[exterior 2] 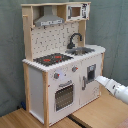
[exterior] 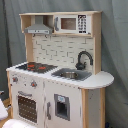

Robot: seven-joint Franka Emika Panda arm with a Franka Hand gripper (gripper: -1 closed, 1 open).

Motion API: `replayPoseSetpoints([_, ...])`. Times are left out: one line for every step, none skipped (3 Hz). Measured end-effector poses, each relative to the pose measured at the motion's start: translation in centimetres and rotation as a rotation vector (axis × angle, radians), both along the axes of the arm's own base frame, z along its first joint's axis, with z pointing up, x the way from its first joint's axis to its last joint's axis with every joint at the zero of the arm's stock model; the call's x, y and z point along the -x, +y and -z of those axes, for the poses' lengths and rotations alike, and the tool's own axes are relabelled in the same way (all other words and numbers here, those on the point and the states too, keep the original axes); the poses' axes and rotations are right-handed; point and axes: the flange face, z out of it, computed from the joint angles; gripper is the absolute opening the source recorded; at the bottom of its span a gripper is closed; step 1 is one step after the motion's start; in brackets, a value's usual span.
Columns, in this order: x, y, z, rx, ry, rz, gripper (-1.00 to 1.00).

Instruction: Play with the kitchen

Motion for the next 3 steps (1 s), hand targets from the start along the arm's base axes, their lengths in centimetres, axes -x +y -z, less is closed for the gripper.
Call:
replayPoseSetpoints([-0.5, 0.6, 0.1, -0.089, -0.023, 0.007, 1.0])
replayPoseSetpoints([-1.4, 1.3, 0.4, -0.171, -0.037, 0.022, 1.0])
replayPoseSetpoints([-2.5, 2.2, 0.9, -0.26, -0.055, 0.038, 1.0])
